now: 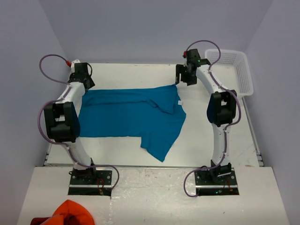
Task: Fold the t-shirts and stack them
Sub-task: Fold the flattened tshirt in 1/3 of the way
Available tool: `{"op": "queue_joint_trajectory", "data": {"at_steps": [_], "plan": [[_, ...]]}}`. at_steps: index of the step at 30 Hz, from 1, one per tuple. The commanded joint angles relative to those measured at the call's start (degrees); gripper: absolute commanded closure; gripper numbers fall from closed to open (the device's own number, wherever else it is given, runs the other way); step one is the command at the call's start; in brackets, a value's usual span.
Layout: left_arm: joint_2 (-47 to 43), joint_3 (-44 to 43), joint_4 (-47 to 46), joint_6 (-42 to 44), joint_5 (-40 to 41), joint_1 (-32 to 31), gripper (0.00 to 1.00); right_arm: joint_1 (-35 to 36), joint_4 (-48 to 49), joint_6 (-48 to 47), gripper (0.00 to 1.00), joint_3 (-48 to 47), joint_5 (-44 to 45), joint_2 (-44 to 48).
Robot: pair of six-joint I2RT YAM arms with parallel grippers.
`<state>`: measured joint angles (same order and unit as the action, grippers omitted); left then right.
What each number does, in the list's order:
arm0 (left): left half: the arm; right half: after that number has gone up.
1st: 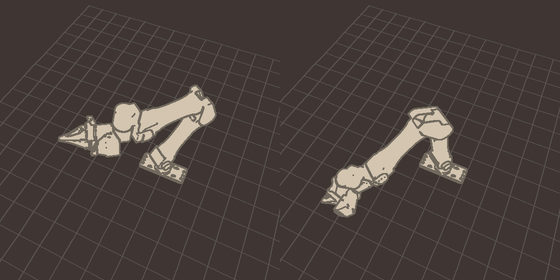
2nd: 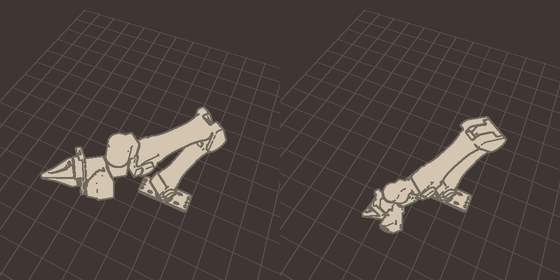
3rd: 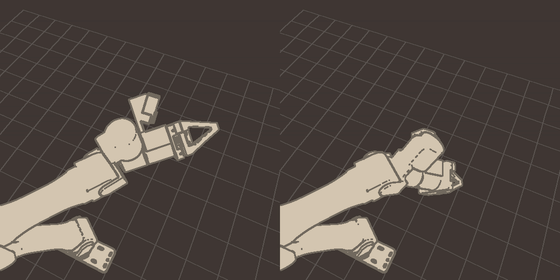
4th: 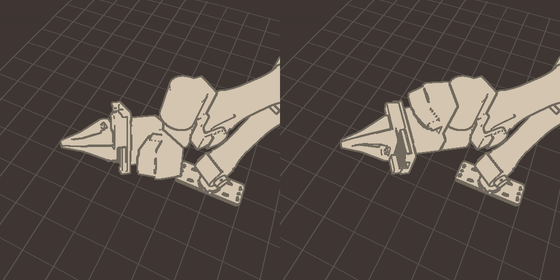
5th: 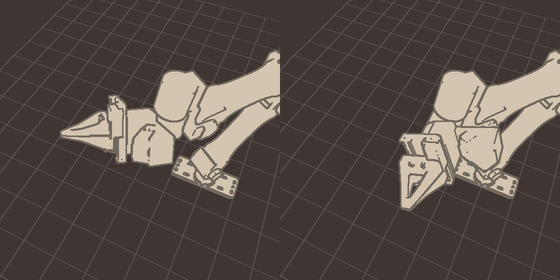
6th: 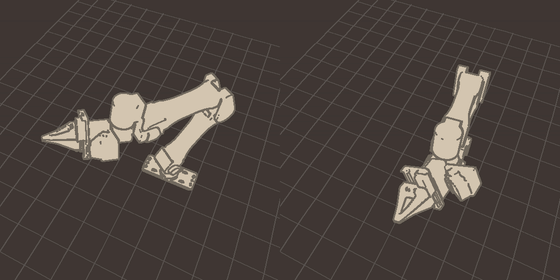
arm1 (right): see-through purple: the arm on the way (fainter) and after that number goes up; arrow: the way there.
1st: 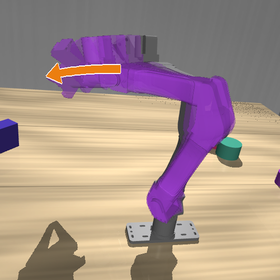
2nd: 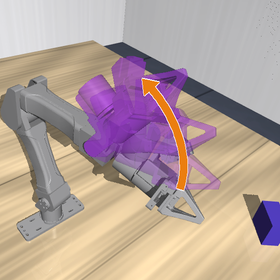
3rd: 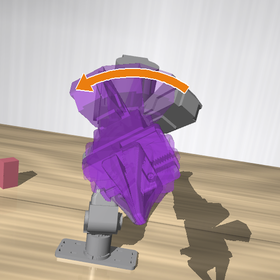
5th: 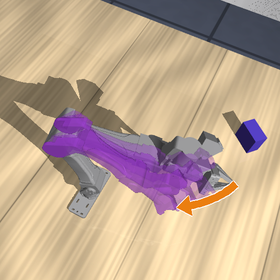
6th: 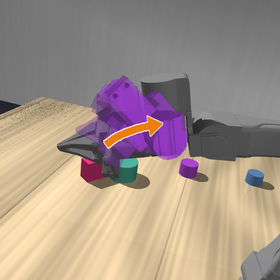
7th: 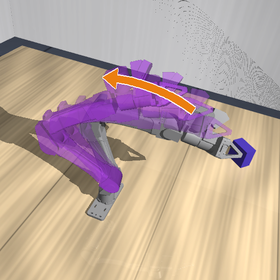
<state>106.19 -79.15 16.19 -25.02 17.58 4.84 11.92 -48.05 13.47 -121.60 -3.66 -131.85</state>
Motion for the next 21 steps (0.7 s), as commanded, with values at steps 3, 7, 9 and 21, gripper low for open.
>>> {"op": "queue_joint_trajectory", "data": {"at_steps": [3, 7, 9, 21], "plan": [[0.33, 1.37, 1.83, -2.76, 5.18, 0.17, 0.57, 2.66, 4.19, 1.37, 0.25, 10.23, 0.15, 9.50], [1.82, 2.86, 2.01, -3.29, 4.22, 0.26, 0.89, 4.07, 6.74, 2.61, 0.52, 17.00, -2.22, 13.28], [2.79, 2.69, 2.53, -3.29, 3.43, 0.26, 1.00, 5.12, 7.36, 3.13, 1.00, 19.55, -4.33, 13.90], [0.43, 6.55, -2.10, -3.29, -6.14, -0.79, 1.00, 13.47, 8.33, 2.43, 0.56, 26.07, -1.62, 15.58]]}}
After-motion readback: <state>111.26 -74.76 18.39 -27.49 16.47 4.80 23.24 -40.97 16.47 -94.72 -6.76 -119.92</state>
